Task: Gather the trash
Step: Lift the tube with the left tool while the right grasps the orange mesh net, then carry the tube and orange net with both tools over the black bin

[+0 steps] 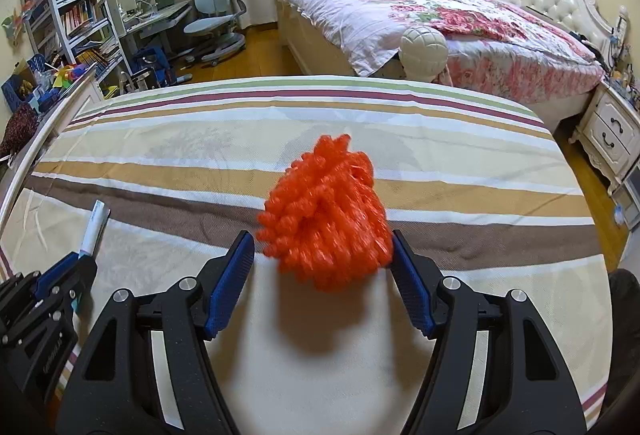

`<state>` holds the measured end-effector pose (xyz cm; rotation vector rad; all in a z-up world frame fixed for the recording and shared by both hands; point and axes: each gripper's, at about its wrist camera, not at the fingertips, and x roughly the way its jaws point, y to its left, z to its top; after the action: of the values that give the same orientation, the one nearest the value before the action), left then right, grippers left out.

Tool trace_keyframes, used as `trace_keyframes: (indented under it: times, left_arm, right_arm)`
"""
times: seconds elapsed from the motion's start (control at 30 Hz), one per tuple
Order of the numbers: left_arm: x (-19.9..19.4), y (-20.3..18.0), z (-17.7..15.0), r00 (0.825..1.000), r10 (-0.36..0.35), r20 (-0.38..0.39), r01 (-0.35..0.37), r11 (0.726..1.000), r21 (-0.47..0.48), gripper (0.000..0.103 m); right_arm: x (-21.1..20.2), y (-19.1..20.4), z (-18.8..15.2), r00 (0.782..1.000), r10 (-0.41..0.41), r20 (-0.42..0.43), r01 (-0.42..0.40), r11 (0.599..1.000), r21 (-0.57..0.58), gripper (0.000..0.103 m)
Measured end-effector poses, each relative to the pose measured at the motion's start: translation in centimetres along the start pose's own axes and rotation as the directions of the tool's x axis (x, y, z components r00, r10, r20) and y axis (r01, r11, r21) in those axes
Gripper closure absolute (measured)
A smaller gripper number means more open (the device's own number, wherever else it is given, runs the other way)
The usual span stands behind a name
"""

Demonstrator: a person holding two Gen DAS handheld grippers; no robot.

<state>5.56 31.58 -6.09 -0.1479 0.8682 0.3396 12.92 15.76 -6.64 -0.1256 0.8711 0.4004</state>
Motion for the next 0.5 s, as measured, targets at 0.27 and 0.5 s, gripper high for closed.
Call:
trace_keyframes:
  times: [0.27, 0.5]
  left_arm:
    - [-0.4, -0.2, 0.1, 1.0, -0.009, 0.012, 0.009, 1.0, 0.008, 0.085]
    - [-1.4, -1.4, -0.8, 0.999, -0.038, 0.017, 0.038, 0.999, 0.017, 0.085]
  right_arm:
    - [-0.5, -0.2, -0.7, 1.0, 0.001, -0.015, -0.002, 1.0, -0.004, 0.074]
    - [-2.7, -1.2, -3.2, 1.0, 0.015, -0.01, -0.015, 1.0, 0.0, 0.076]
